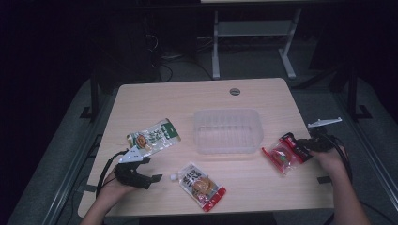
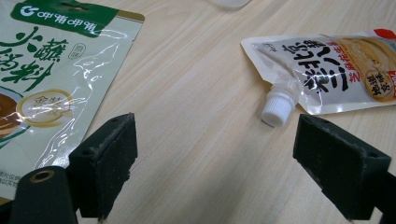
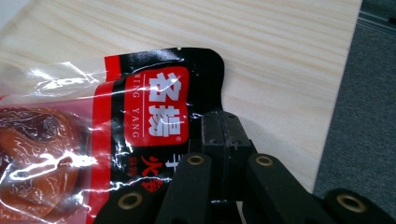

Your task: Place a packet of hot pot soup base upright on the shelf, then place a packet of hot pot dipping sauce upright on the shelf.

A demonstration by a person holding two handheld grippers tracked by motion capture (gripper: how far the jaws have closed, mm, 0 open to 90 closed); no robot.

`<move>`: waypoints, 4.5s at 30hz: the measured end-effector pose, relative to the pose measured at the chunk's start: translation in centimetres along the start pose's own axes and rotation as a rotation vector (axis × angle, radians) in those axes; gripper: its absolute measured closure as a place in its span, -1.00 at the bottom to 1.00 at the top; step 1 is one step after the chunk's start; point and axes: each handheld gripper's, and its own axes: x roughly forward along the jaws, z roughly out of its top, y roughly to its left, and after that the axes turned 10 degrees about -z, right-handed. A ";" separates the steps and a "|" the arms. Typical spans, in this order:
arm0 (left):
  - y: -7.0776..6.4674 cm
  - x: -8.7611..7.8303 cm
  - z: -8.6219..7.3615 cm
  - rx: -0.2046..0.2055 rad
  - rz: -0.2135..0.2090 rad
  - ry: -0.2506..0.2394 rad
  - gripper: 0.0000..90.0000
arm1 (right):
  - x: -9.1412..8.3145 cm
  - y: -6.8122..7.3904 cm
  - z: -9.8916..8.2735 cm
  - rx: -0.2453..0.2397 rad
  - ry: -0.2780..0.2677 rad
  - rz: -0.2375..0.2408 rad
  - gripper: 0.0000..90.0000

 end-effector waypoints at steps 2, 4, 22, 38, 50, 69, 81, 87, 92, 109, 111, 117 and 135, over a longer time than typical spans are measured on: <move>0.0 0.0 0.0 -0.001 -0.002 0.004 -0.70 | 0.0 0.3 0.1 -0.005 0.004 0.016 0.99; 0.0 0.0 0.0 -0.001 -0.002 0.005 -0.70 | -0.1 0.4 0.1 -0.007 0.006 0.022 0.99; -0.4 0.2 0.2 0.004 -0.014 0.004 -0.70 | -1.3 6.3 0.2 -0.197 0.051 0.132 0.99; -1.1 0.5 0.8 0.002 -0.025 0.003 -0.70 | -2.4 11.2 -0.1 -0.290 0.071 0.243 0.99; -2.6 2.0 2.7 0.051 -0.093 0.039 -0.57 | -3.9 11.4 -0.4 -0.257 0.015 0.266 0.86; -6.3 7.1 7.2 0.124 -0.210 0.088 -0.58 | -6.8 10.0 -2.3 -0.097 -0.088 0.201 -0.14; -8.9 11.2 10.3 0.195 -0.267 0.092 -0.58 | -6.5 10.2 -3.0 -0.127 -0.075 0.188 -0.36; -10.0 13.5 11.6 0.223 -0.289 0.106 -0.59 | -6.5 10.1 -3.0 -0.119 -0.080 0.196 -0.37; -11.1 15.3 12.5 0.246 -0.304 0.110 -0.61 | -6.3 10.1 -2.9 -0.129 -0.082 0.198 -0.37; -12.8 21.1 14.0 0.278 -0.261 0.150 -0.76 | -6.4 9.9 -2.9 -0.131 -0.093 0.193 -0.37; -12.8 21.3 13.9 0.280 -0.256 0.157 -0.76 | -6.4 9.9 -2.9 -0.130 -0.093 0.193 -0.37; -12.8 21.9 13.8 0.276 -0.264 0.176 -0.77 | -6.4 9.8 -2.9 -0.134 -0.098 0.192 -0.37; -12.7 22.7 13.3 0.243 -0.260 0.196 -0.77 | -6.5 9.8 -2.9 -0.125 -0.101 0.190 -0.36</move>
